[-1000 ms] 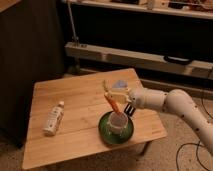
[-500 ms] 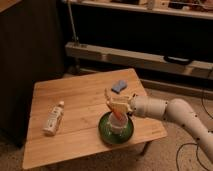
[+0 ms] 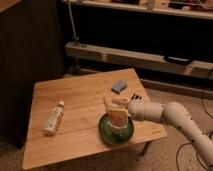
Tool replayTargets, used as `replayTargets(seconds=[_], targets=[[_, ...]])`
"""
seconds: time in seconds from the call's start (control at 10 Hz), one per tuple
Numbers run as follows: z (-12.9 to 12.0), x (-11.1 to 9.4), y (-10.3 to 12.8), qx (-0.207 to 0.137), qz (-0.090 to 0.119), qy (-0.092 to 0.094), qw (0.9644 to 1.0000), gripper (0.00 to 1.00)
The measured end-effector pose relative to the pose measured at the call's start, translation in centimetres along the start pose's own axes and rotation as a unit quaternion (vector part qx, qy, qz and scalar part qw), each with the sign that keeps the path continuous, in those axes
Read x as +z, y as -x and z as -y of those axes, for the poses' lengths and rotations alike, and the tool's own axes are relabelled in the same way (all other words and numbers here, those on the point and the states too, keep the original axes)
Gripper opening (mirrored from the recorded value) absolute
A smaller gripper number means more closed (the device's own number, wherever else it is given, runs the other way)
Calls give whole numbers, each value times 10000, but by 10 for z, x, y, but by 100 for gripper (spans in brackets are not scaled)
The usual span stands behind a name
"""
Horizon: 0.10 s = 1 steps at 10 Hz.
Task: Place the pepper in the ceramic cup
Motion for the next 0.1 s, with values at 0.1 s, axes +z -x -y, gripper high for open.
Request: replayTargets(seconds=[0.1], targets=[[-1,-2,1,98,93,171,9998,80]])
